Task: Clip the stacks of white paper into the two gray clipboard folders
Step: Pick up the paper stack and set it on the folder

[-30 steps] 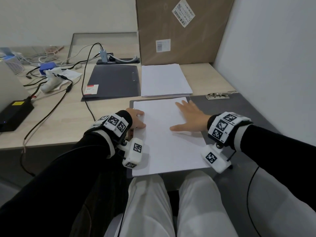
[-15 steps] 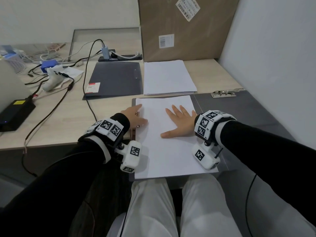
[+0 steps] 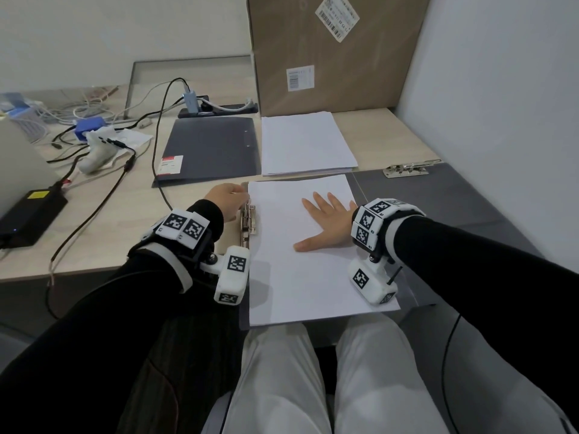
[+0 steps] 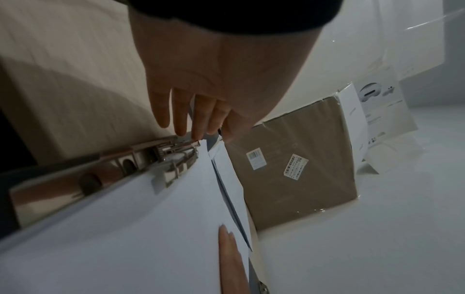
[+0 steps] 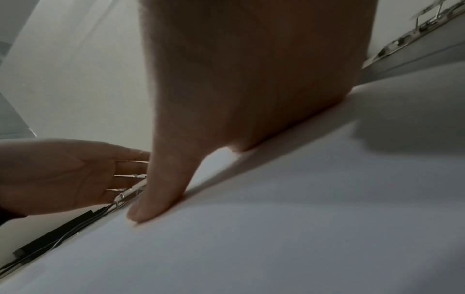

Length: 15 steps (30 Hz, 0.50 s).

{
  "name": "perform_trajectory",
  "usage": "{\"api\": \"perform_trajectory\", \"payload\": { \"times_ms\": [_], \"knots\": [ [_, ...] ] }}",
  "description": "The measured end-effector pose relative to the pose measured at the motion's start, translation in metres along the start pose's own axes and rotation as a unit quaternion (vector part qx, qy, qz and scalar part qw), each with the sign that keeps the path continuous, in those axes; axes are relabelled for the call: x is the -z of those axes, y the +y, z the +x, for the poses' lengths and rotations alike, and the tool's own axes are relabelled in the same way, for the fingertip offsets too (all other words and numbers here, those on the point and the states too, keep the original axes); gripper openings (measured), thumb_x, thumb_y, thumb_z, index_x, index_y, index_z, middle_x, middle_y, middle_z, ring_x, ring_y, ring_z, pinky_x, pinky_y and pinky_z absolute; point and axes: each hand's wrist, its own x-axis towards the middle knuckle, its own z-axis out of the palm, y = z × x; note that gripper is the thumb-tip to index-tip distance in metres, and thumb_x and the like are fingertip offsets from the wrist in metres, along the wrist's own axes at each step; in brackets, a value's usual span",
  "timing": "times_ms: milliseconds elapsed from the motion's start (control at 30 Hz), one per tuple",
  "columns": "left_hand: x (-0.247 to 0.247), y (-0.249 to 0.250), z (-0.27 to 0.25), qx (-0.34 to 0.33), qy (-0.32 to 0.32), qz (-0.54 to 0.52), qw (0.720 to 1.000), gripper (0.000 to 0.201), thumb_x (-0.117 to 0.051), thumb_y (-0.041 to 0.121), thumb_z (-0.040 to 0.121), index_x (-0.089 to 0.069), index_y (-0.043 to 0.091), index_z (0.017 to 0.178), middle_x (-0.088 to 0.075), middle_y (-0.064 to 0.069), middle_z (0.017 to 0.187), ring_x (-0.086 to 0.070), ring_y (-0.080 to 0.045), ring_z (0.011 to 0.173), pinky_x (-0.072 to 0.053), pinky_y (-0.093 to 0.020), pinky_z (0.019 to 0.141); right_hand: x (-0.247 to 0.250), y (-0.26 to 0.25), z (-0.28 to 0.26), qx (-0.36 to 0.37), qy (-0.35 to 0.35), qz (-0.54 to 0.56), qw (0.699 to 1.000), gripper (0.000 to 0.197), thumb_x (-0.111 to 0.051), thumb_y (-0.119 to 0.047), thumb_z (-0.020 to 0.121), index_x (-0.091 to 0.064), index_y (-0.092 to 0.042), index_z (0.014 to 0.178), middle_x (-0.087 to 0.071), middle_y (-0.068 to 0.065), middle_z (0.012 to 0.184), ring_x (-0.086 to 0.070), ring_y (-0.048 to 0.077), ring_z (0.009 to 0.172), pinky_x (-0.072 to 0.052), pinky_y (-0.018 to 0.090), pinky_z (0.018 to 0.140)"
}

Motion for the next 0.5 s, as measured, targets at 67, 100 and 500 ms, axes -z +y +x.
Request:
{"api": "perform_trajectory", "payload": {
  "times_ms": [67,100,500],
  "knots": [
    [-0.001,-0.001,-0.001,-0.006,0.009,-0.025,1.000,0.018,-0.046,0.014,0.093,-0.063,0.014,0.097,-0.056,-0.006,0.100,-0.052,-0.017,0.095,-0.046,-0.023,0.074,-0.001,0.000,0.001,-0.001,0.005,-0.001,1.000,0.114,-0.042,-0.087,0.065,0.018,-0.036,0.147,0.026,-0.010,0.157,0.023,0.020,0.146,0.009,0.055,0.115],
    [0.000,-0.001,-0.001,-0.010,0.022,-0.043,0.999,0.020,-0.046,0.014,0.094,-0.062,0.013,0.105,-0.059,-0.005,0.100,-0.054,-0.016,0.096,-0.047,-0.026,0.080,-0.001,0.000,0.002,-0.001,0.005,-0.001,1.000,0.114,-0.042,-0.087,0.065,0.018,-0.036,0.147,0.026,-0.010,0.157,0.023,0.020,0.146,0.009,0.055,0.115],
    [0.028,-0.014,-0.005,-0.029,-0.049,0.040,0.998,0.023,-0.065,0.020,0.085,-0.064,0.017,0.108,-0.066,0.000,0.084,-0.060,-0.017,0.089,-0.043,-0.025,0.080,-0.001,0.001,0.001,-0.002,0.003,-0.002,1.000,0.114,-0.041,-0.088,0.064,0.018,-0.037,0.147,0.026,-0.010,0.156,0.023,0.020,0.146,0.009,0.055,0.116]
  ]
}}
